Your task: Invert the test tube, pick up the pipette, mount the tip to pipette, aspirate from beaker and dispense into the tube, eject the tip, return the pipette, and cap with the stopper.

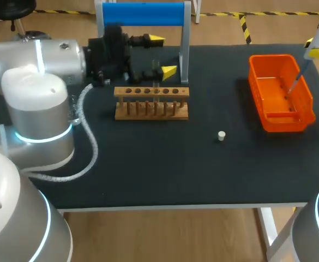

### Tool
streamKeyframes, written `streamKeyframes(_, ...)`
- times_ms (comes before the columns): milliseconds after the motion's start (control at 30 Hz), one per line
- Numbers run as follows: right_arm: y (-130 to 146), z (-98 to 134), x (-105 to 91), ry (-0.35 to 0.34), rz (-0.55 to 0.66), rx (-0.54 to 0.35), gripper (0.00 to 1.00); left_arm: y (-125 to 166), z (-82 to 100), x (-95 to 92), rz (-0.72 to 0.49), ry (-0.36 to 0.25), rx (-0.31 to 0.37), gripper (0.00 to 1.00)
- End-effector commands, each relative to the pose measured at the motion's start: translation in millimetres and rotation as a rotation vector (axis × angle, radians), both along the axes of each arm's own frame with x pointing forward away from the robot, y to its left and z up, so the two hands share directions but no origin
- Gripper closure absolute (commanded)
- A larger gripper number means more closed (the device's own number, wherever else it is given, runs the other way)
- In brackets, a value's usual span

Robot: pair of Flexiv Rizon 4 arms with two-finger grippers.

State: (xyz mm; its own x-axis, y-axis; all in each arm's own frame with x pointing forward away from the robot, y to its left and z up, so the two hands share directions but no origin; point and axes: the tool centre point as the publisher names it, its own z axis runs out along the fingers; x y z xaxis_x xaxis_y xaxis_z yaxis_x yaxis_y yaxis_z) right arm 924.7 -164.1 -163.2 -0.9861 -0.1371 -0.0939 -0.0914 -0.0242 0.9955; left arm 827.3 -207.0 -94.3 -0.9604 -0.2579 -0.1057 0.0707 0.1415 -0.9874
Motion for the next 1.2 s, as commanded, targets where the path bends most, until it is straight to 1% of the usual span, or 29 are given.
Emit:
streamKeyframes(33,-2.2,-0.6,2.4,-0.001,0.007,0.001,1.00,-59.5,11.2,18.3,0.013,0.026,0.046,0.00)
streamKeyframes(167,-2.2,-0.6,2.4,-0.001,0.007,0.001,1.00,-96.4,20.5,25.3,0.019,0.053,0.067,0.00)
streamKeyframes(300,-2.2,-0.6,2.4,-0.001,0.007,0.001,1.00,-131.8,25.6,33.3,0.033,0.086,0.093,0.00)
streamKeyframes(367,-2.2,-0.6,2.4,-0.001,0.007,0.001,1.00,-147.6,26.7,38.0,0.034,0.100,0.090,0.00)
streamKeyframes(433,-2.2,-0.6,2.4,-0.001,0.007,0.001,1.00,-162.9,27.4,42.1,0.035,0.107,0.106,0.00)
streamKeyframes(633,-2.2,-0.6,2.4,-0.001,0.007,0.001,1.00,-204.0,26.7,51.3,0.023,0.134,0.124,0.00)
streamKeyframes(767,-2.2,-0.6,2.4,-0.001,0.007,0.001,1.00,-227.0,27.0,56.0,0.013,0.144,0.133,0.00)
streamKeyframes(1000,-2.2,-0.6,2.4,-0.001,0.007,0.001,1.00,-255.7,29.2,61.9,0.010,0.163,0.124,0.00)
streamKeyframes(1067,-2.2,-0.6,2.4,-0.001,0.007,0.001,1.00,-262.3,29.4,62.8,0.006,0.164,0.127,0.00)
streamKeyframes(1133,-2.2,-0.6,2.4,-0.001,0.007,0.001,1.00,-269.8,30.6,63.2,-0.012,0.156,0.117,0.00)
streamKeyframes(1200,-2.2,-0.6,2.4,-0.001,0.007,0.001,1.00,-269.8,30.6,63.2,-0.012,0.156,0.117,0.00)
